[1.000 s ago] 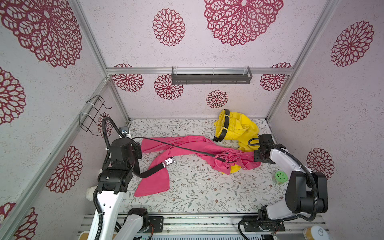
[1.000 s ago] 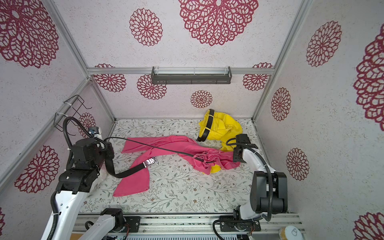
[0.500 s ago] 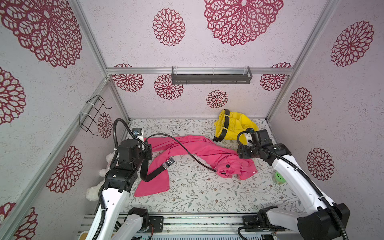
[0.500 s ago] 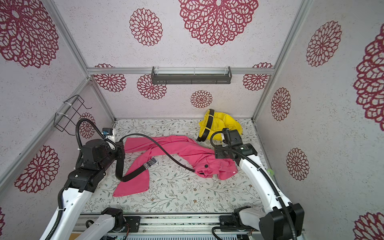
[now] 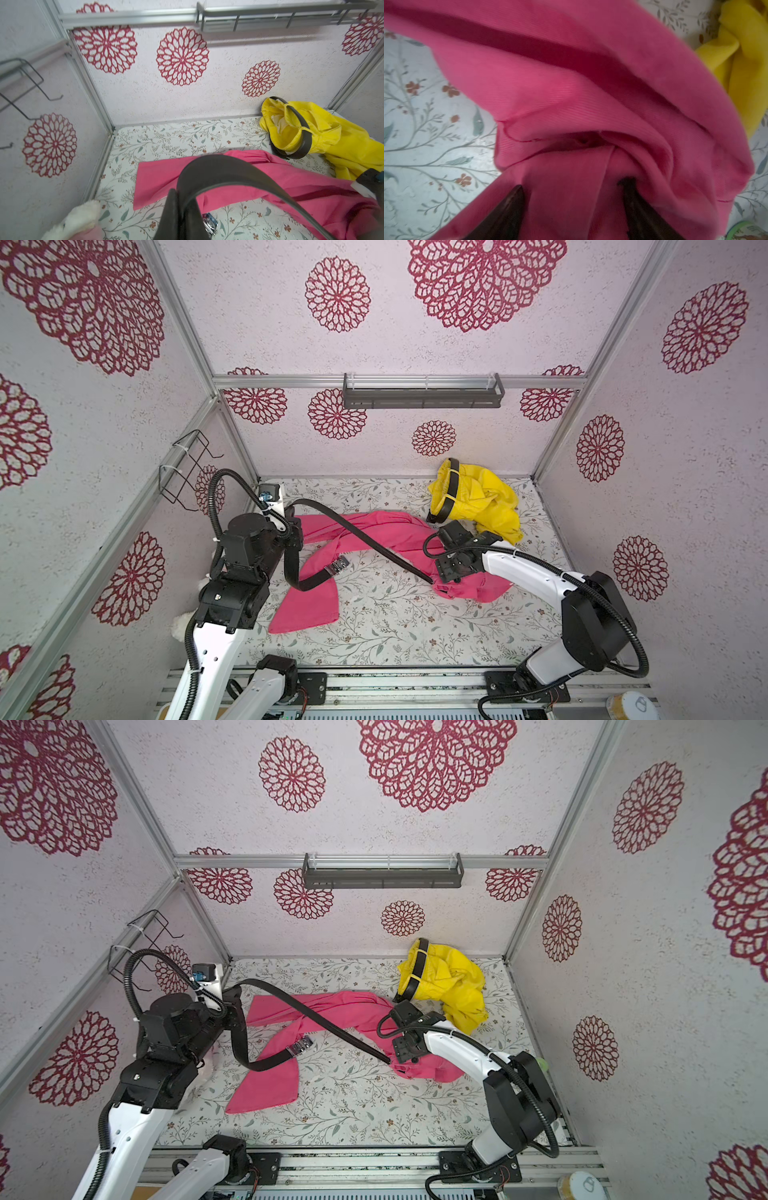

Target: Remove the belt from the trousers

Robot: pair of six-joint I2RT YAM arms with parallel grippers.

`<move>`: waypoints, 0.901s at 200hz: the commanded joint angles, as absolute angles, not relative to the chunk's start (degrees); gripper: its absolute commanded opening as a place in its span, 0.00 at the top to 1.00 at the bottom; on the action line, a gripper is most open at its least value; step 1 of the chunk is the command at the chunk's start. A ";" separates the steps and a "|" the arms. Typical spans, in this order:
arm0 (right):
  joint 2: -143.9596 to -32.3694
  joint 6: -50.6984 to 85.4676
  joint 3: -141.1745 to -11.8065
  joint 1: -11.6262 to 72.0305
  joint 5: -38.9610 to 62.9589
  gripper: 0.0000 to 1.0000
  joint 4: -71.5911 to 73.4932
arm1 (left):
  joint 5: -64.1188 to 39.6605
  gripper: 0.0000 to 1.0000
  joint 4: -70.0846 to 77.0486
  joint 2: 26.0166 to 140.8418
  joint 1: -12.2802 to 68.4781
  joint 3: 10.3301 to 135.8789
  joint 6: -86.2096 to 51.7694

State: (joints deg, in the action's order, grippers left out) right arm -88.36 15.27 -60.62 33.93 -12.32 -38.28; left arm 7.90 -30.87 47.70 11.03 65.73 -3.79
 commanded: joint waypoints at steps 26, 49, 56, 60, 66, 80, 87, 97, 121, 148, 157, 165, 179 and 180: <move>-83.99 15.73 -53.54 26.41 -18.76 0.27 -40.37 | 13.11 1.00 -22.25 49.89 9.98 80.24 2.06; -84.16 16.89 -51.91 25.14 -17.08 0.28 -39.12 | 12.93 1.00 -20.96 52.43 9.80 86.48 4.26; -84.81 17.07 -51.70 25.05 -16.86 0.28 -38.88 | 13.13 1.00 -20.64 53.25 9.71 88.23 4.95; -85.24 17.05 -51.46 25.00 -16.67 0.28 -38.63 | 13.31 1.00 -20.40 53.65 9.65 89.14 5.34; -85.95 17.15 -51.13 25.03 -16.32 0.29 -38.21 | 13.44 1.00 -20.12 54.27 9.54 90.47 5.90; -87.94 17.31 -50.64 25.11 -14.99 0.30 -37.16 | 12.67 1.00 -18.68 55.66 9.15 92.74 6.10; -88.83 17.28 -50.39 25.20 -14.18 0.31 -36.69 | 11.72 1.00 -18.46 56.44 9.03 93.78 6.13; -89.70 17.54 -50.04 25.18 -13.39 0.32 -36.08 | 10.85 1.00 -18.55 57.77 8.97 95.42 6.09; -87.91 18.06 -49.66 25.84 -12.84 0.33 -35.40 | 8.12 1.00 -19.18 60.51 8.96 96.46 4.97; -76.81 16.37 -50.29 27.25 -9.07 0.23 -33.27 | 2.73 1.00 -23.61 65.40 9.05 95.21 1.33; -73.66 16.05 -50.61 27.37 -8.00 0.21 -33.14 | 2.12 1.00 -22.43 66.23 9.05 92.80 0.46; -71.35 15.62 -50.80 27.74 -7.05 0.20 -33.05 | 1.78 1.00 -20.82 66.94 9.18 90.47 0.10; -67.97 15.38 -50.72 29.53 -6.44 0.20 -32.90 | 1.70 1.00 -19.25 68.58 9.28 88.65 -0.36; -67.73 15.34 -50.67 29.75 -6.34 0.20 -32.84 | 1.69 1.00 -19.20 68.70 9.30 88.58 -0.36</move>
State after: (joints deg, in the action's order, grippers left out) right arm -74.24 16.84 -50.09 27.49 -7.84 -30.68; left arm 2.42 -27.59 66.92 9.74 91.07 2.24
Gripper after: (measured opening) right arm 0.799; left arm 0.064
